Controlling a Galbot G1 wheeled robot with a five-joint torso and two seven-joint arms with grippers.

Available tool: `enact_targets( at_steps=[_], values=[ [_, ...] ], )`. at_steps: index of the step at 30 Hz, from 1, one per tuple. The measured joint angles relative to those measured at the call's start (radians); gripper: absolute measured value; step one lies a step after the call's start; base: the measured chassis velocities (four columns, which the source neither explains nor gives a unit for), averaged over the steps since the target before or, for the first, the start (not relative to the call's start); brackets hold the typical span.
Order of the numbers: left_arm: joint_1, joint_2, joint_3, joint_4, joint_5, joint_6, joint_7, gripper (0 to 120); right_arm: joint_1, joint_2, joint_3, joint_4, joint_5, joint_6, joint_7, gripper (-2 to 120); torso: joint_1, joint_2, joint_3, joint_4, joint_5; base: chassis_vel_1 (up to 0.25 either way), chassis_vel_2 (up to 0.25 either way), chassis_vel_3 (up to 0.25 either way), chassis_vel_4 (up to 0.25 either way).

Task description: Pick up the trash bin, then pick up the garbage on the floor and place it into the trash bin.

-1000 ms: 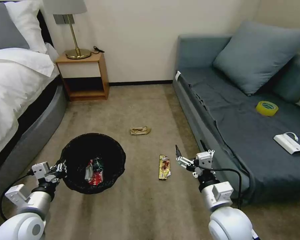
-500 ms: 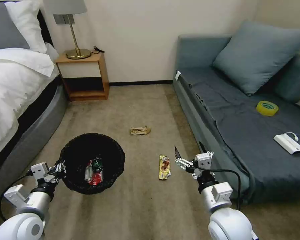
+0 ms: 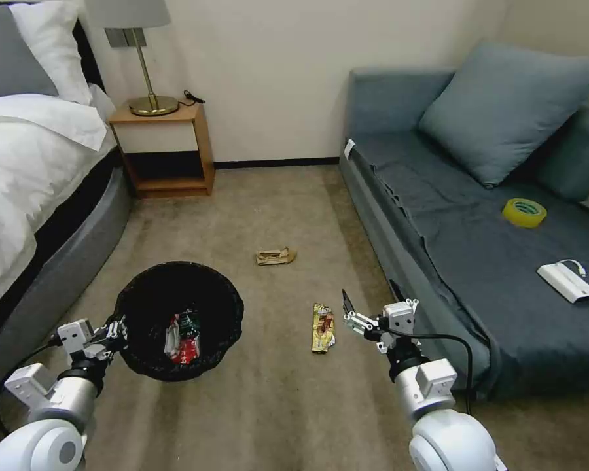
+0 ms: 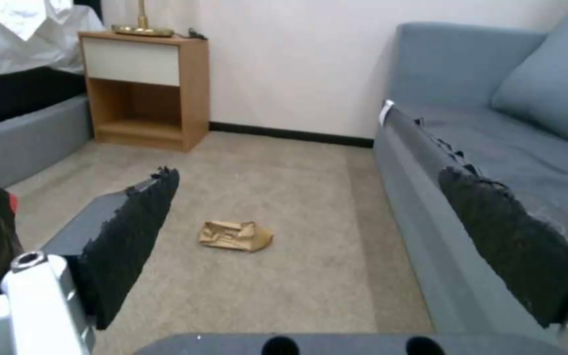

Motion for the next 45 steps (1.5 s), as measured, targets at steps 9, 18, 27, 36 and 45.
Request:
enact_targets(
  at_steps=[9, 18, 27, 36, 45],
  values=[
    [0.0, 0.002, -0.007, 0.001, -0.005, -0.001, 0.001, 5, 0.0, 0.0, -0.004, -0.004, 0.0, -0.002, -0.002, 100, 0.0, 0.0, 0.0, 0.0, 0.0, 0.0, 0.0, 0.0, 0.0],
    [0.005, 0.003, -0.01, -0.004, -0.006, -0.002, 0.002, 5, 0.002, -0.014, -0.004, -0.005, 0.003, -0.008, -0.003, 100, 0.0, 0.0, 0.0, 0.0, 0.0001, -0.074, 0.078, 0.079, -0.076],
    [0.002, 0.005, -0.009, -0.008, -0.007, -0.002, 0.002, 5, 0.003, -0.024, -0.015, -0.017, 0.005, -0.008, -0.003, 100, 0.0, 0.0, 0.0, 0.0, 0.0, -0.087, 0.084, 0.089, -0.088],
    [-0.002, 0.009, -0.009, -0.002, -0.012, -0.002, 0.003, 5, 0.026, -0.032, -0.04, -0.039, 0.025, -0.017, -0.004, 100, 0.0, 0.0, 0.0, -0.0001, -0.0001, -0.074, 0.072, 0.073, -0.079],
    [-0.012, 0.014, -0.012, 0.017, -0.012, -0.005, 0.009, 5, 0.06, -0.036, -0.072, -0.096, 0.053, -0.027, 0.0, 100, 0.0, 0.0, 0.0, -0.0001, 0.0, -0.085, 0.088, 0.09, -0.08]
  ],
)
